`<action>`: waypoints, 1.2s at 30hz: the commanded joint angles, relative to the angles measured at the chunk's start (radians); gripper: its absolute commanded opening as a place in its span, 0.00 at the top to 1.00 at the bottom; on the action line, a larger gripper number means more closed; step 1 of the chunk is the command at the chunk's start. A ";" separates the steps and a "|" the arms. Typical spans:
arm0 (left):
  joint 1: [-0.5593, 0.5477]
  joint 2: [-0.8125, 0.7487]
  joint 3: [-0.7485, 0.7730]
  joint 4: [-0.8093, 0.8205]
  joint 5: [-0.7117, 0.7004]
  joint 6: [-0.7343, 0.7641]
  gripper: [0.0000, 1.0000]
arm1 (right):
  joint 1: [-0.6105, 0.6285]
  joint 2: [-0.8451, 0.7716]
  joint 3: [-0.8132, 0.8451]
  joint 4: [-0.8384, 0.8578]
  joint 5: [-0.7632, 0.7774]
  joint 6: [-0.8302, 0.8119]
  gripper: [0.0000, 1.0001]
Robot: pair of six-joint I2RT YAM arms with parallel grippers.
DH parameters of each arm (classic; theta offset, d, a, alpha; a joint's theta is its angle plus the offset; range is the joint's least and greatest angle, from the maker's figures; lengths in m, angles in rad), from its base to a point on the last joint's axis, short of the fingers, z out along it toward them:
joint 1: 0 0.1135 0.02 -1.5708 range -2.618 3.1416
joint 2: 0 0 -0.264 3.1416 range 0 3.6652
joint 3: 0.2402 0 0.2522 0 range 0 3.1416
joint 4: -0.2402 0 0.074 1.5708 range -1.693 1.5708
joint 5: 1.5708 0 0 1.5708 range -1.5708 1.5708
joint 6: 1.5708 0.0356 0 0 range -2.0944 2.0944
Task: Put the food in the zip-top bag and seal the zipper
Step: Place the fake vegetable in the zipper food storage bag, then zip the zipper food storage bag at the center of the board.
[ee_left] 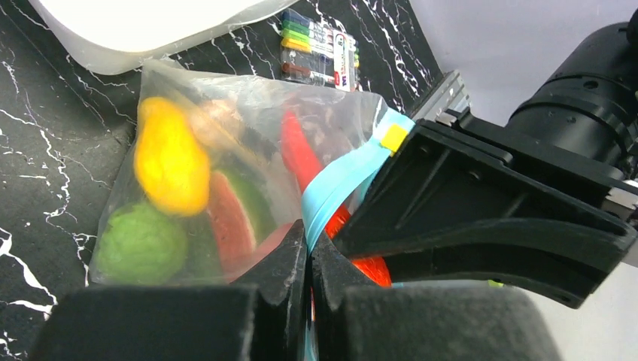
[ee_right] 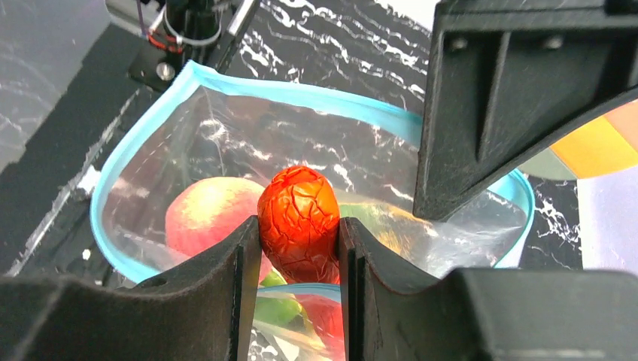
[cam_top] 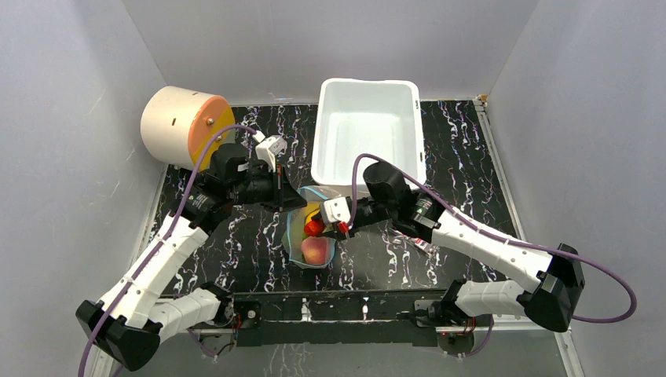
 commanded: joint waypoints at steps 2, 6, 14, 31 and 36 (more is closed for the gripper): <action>-0.004 0.011 0.038 -0.022 0.078 0.052 1.00 | 0.003 0.027 0.092 -0.178 0.112 -0.140 0.62; -0.003 0.021 0.041 -0.023 0.083 0.058 1.00 | 0.004 0.018 0.100 -0.182 0.204 -0.122 0.41; -0.004 0.029 0.027 -0.025 0.061 0.093 1.00 | 0.004 -0.075 0.127 -0.200 0.206 -0.062 0.31; -0.003 -0.026 -0.003 -0.032 0.173 0.354 1.00 | 0.002 -0.155 0.025 -0.173 0.416 -0.020 0.50; -0.004 -0.027 -0.011 -0.025 0.184 0.368 1.00 | 0.002 -0.156 -0.037 -0.069 0.392 -0.004 0.54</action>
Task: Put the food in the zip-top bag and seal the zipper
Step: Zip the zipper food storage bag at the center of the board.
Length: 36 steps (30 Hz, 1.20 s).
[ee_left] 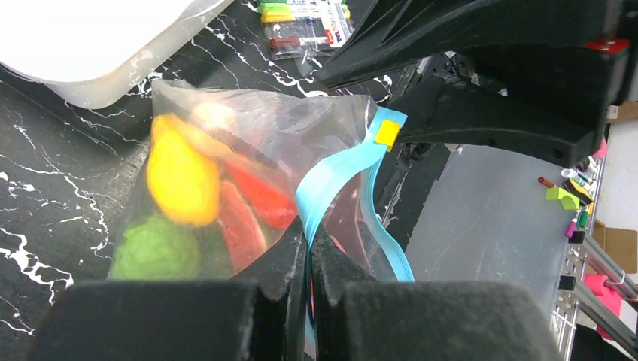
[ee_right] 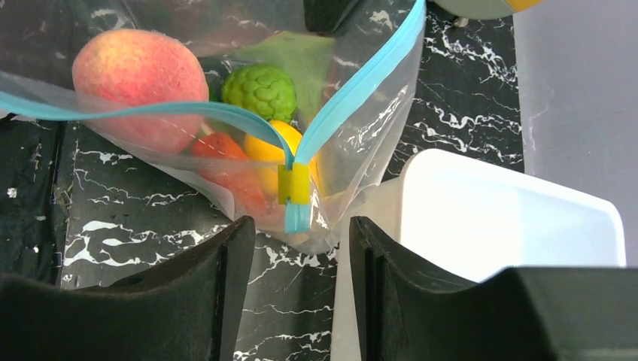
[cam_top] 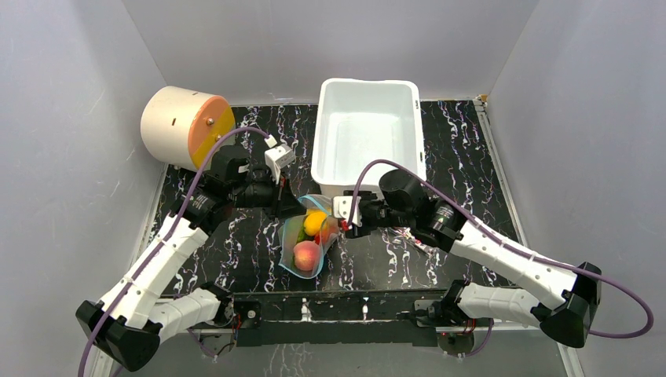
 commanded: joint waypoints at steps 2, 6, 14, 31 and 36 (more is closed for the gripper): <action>-0.003 -0.023 -0.005 0.016 0.062 0.041 1.00 | 0.001 -0.006 -0.026 0.161 -0.024 0.028 0.56; -0.004 -0.018 -0.004 0.007 0.060 0.050 1.00 | 0.001 0.005 -0.034 0.180 -0.032 0.039 0.58; -0.004 -0.033 -0.002 0.005 0.076 0.082 1.00 | 0.001 -0.010 -0.039 0.203 -0.020 0.061 0.58; -0.004 -0.015 0.067 -0.071 0.015 0.156 0.64 | 0.001 -0.035 -0.038 0.214 -0.037 0.141 1.00; -0.004 -0.053 0.087 -0.013 0.014 0.185 0.51 | 0.001 0.016 0.050 0.140 0.008 0.346 1.00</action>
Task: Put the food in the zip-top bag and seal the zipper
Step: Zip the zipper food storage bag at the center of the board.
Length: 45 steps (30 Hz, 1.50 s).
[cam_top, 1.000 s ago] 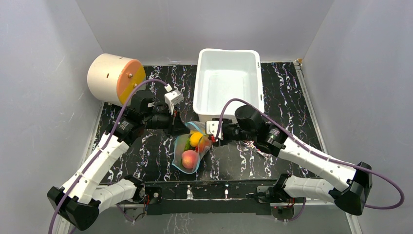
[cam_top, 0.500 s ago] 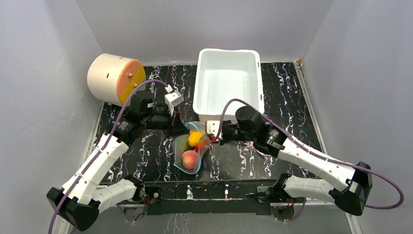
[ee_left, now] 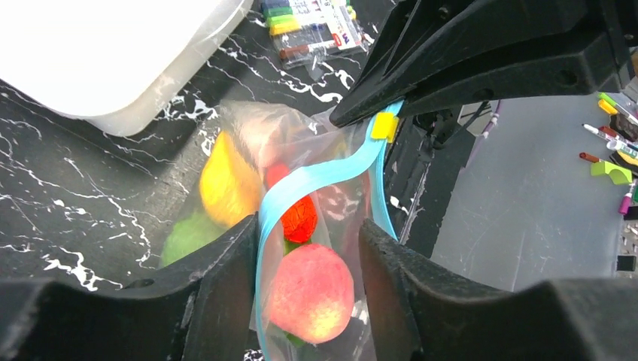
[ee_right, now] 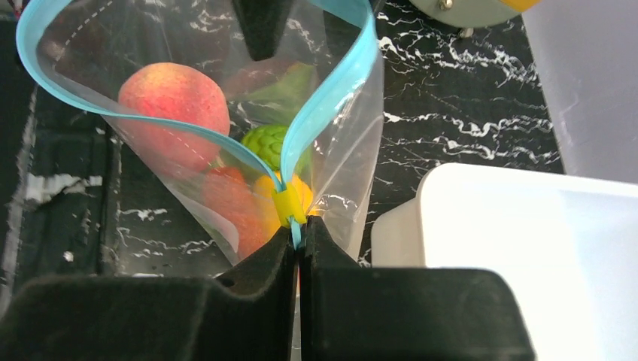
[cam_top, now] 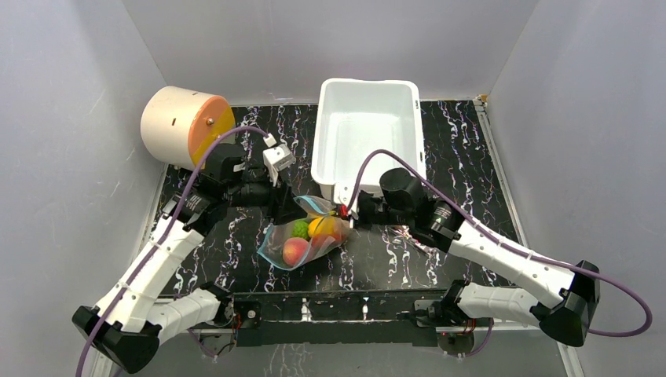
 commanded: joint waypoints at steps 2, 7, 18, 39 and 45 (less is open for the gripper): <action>-0.004 -0.069 0.036 0.093 0.024 0.045 0.47 | 0.001 0.017 0.098 0.006 0.059 0.209 1.00; -0.004 -0.104 0.017 0.187 0.094 0.081 0.40 | -0.019 0.017 0.095 0.053 0.068 0.352 1.00; -0.004 -0.086 -0.021 0.220 0.207 0.196 0.34 | -0.057 0.131 0.221 0.013 -0.123 0.495 1.00; -0.025 0.002 -0.021 0.199 0.286 0.377 0.38 | -0.091 0.161 0.203 0.041 -0.261 0.488 1.00; -0.050 0.015 -0.038 0.214 0.294 0.390 0.48 | -0.091 0.163 0.196 0.063 -0.271 0.489 1.00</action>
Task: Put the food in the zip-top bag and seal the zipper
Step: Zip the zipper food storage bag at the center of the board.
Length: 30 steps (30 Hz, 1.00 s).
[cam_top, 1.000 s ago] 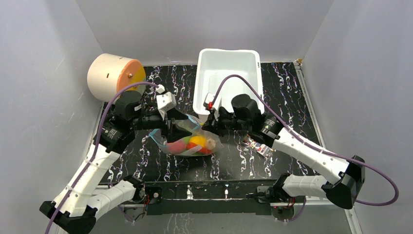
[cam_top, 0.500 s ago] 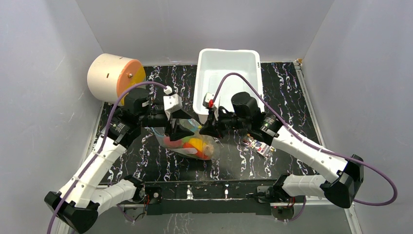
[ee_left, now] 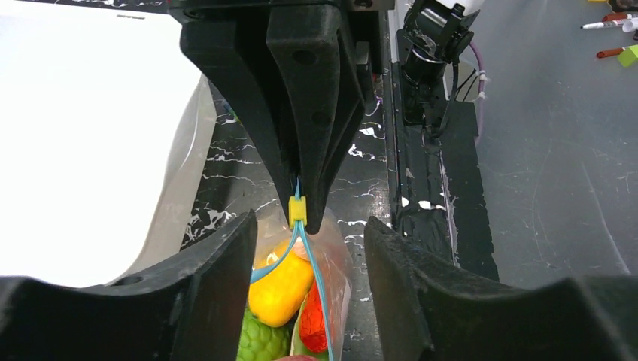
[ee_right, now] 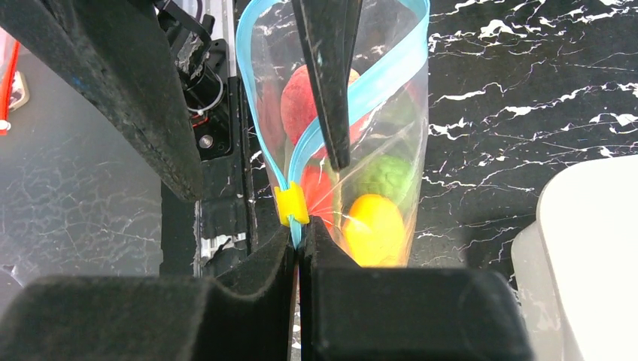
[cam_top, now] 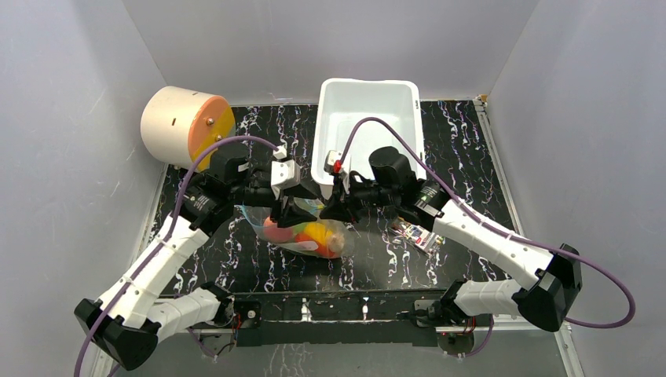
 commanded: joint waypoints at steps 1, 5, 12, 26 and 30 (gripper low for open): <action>-0.022 0.011 -0.011 0.022 0.043 0.043 0.51 | -0.004 -0.011 0.033 0.091 -0.024 0.002 1.00; -0.035 0.013 -0.022 0.040 0.021 0.040 0.61 | -0.004 -0.016 0.030 0.096 -0.028 -0.001 1.00; -0.053 0.014 -0.032 0.075 -0.008 0.022 0.81 | -0.004 -0.024 0.018 0.103 -0.035 0.002 1.00; -0.058 -0.011 -0.017 -0.039 -0.109 0.065 1.00 | -0.006 -0.108 -0.082 0.142 0.072 -0.081 1.00; -0.058 -0.023 -0.017 -0.074 -0.128 0.073 1.00 | -0.006 -0.118 -0.093 0.148 0.072 -0.100 1.00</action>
